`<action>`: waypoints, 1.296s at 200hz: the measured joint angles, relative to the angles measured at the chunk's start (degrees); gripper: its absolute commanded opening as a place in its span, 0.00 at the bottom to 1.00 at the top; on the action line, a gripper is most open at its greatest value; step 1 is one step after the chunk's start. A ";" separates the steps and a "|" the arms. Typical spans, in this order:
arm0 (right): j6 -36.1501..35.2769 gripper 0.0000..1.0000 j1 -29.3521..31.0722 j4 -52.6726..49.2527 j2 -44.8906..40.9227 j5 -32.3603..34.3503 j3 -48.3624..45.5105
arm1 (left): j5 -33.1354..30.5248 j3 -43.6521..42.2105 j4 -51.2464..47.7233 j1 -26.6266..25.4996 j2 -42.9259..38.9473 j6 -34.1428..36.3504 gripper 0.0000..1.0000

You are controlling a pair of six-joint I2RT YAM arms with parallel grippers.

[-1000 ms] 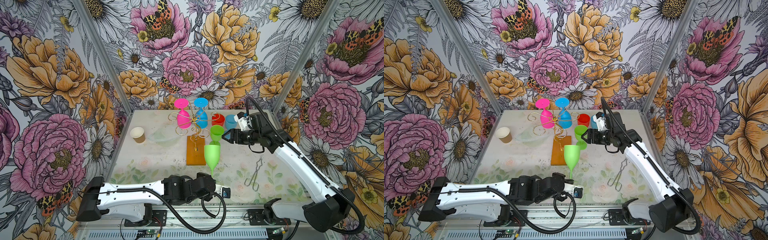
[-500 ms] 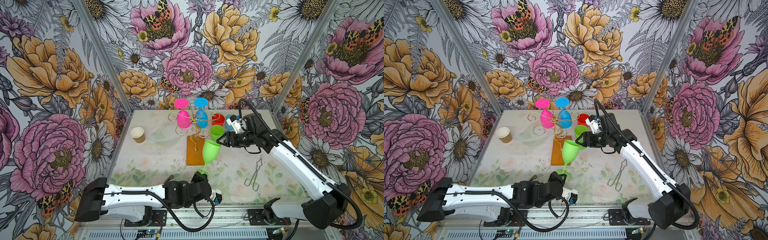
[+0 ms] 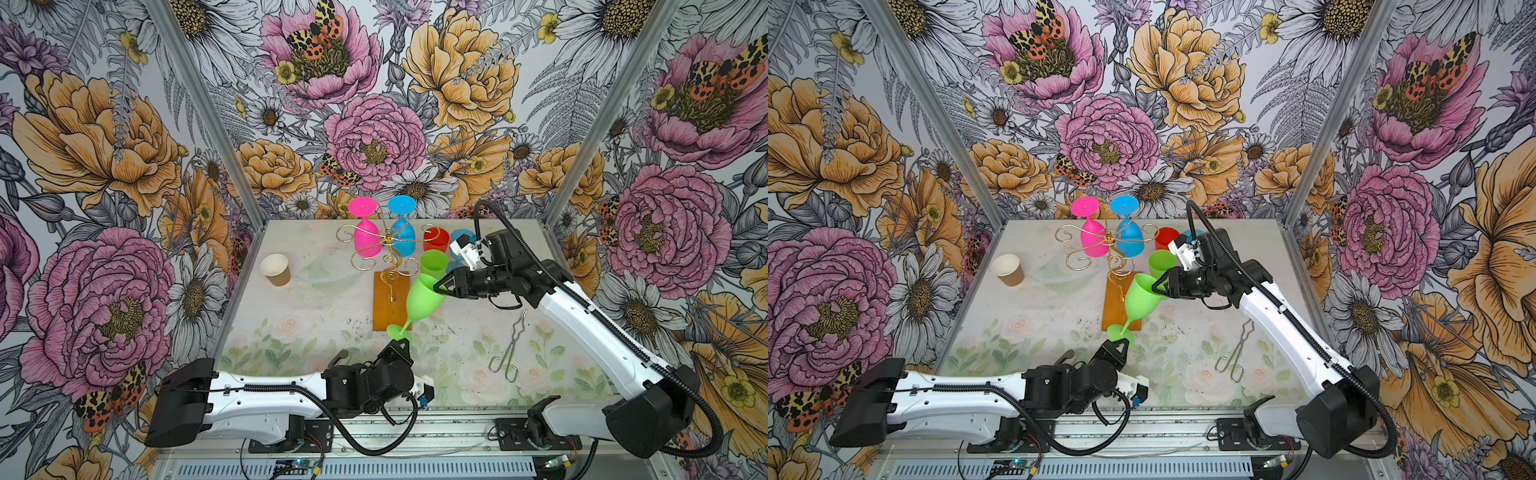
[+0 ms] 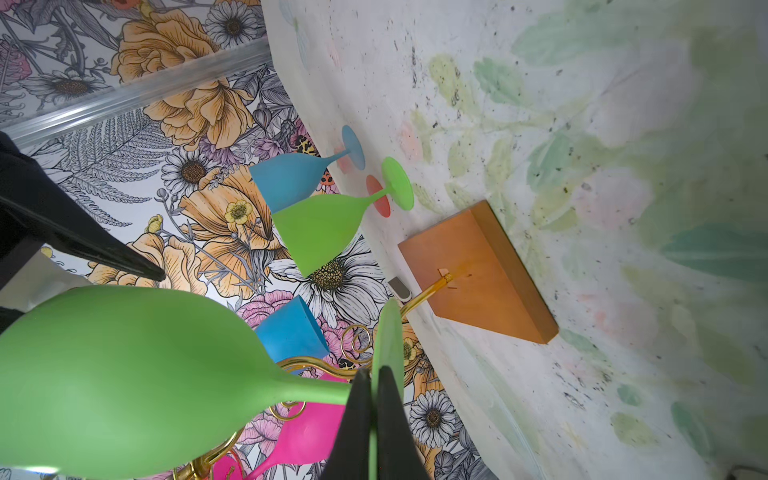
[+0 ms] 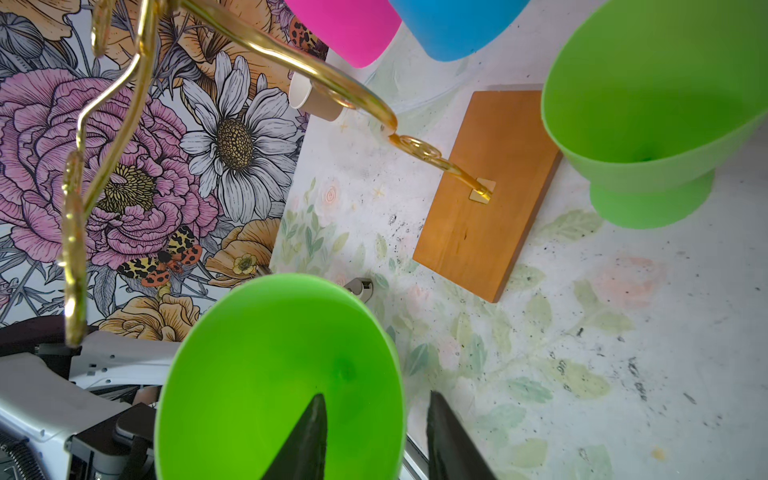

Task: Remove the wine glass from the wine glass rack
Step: 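Grasp the green glass bowl with the right gripper while the left holds the foot, then open the left gripper off the glass foot while the right gripper lifts the glass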

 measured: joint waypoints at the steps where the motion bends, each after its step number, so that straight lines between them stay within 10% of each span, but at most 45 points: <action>1: 0.02 0.31 0.00 0.07 0.00 -0.04 -0.02 | -0.04 0.00 0.04 0.02 0.00 0.11 0.00; 118: -0.26 0.07 -1.86 0.57 1.79 -1.95 -0.31 | -1.90 -1.77 1.88 0.55 -0.79 4.55 0.10; 259: -3.08 0.00 -6.49 -0.70 1.70 3.78 -0.31 | -3.21 -2.64 3.63 -2.58 -3.43 -7.96 0.58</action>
